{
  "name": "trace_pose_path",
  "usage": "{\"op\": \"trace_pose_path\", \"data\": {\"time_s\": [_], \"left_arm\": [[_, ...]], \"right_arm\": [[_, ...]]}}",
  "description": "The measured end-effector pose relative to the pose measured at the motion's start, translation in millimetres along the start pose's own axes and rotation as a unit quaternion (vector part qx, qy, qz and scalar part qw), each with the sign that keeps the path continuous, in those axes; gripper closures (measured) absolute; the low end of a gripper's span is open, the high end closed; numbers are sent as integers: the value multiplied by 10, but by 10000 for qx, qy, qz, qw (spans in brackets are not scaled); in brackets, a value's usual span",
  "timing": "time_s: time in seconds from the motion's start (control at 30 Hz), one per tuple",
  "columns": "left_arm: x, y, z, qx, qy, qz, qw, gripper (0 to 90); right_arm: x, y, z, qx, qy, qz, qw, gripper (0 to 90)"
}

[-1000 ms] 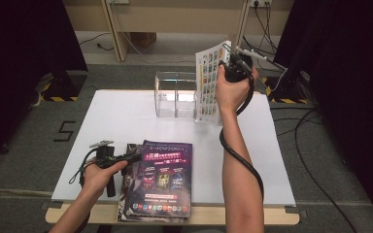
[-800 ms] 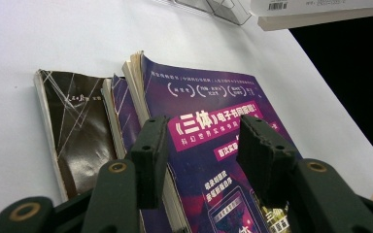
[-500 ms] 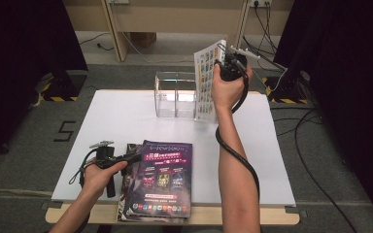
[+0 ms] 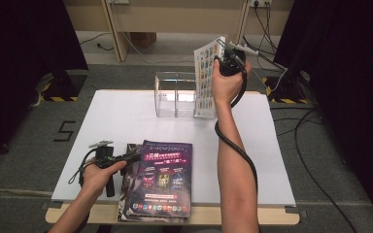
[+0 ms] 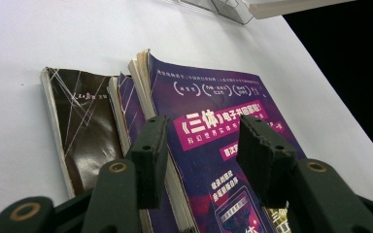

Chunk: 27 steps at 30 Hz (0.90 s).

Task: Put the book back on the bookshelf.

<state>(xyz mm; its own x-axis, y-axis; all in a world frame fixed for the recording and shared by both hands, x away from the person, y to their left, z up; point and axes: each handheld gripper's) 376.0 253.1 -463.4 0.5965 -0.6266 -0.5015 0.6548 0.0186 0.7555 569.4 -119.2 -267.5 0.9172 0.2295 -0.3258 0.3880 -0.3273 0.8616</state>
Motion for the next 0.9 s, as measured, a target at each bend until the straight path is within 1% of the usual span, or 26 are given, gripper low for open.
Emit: {"op": "trace_pose_path", "data": {"time_s": [0.07,0.13,0.23,0.3,0.37,0.47,0.53,0.6,0.67,0.7,0.77,0.83,0.9], "left_arm": [[-1,-1,8,15,10,8,10000,538],[-12,2,11,6,7,20,10000,538],[-27,15,-1,1,9,55,10000,537],[-33,20,-7,-11,24,80,10000,537],[-39,22,-18,-5,28,80,10000,537],[-31,12,-36,-22,39,92,9999,537],[-29,6,-47,-26,33,78,10000,538],[-32,4,-51,-27,40,67,10000,538],[-35,3,-49,-14,38,68,10000,539],[-34,4,-47,-12,46,71,10000,538],[-31,4,-38,-12,40,73,10000,538],[-32,0,-27,9,29,59,10000,538],[-28,-4,-16,27,29,65,10000,538]], "right_arm": [[34,5,12,73,-4,20,10000,742],[92,26,13,60,-7,36,10000,742],[124,46,0,32,-8,63,10000,742],[156,71,-17,24,29,155,9999,742],[187,86,-25,-11,119,275,9996,741],[261,34,-28,-129,196,444,9987,740],[319,-34,-4,-179,199,383,9989,740],[366,-115,25,-204,158,267,9993,740],[350,-198,40,-256,221,257,9991,739],[332,-223,33,-319,255,232,9989,739],[279,-293,18,-472,217,248,9983,739],[222,-330,34,-485,175,266,9983,738],[166,-377,55,-635,132,242,9976,738]]}}
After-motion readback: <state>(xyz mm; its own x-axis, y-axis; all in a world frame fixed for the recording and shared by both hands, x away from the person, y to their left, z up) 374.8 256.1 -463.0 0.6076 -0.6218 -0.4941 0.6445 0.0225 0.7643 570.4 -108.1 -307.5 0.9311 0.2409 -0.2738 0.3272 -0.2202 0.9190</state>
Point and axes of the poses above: each handheld gripper's, and its own axes: x roughly forward along the jaws, y roughly out of its top, z roughly to its right, and after that the axes turned 9 degrees about x, right-handed
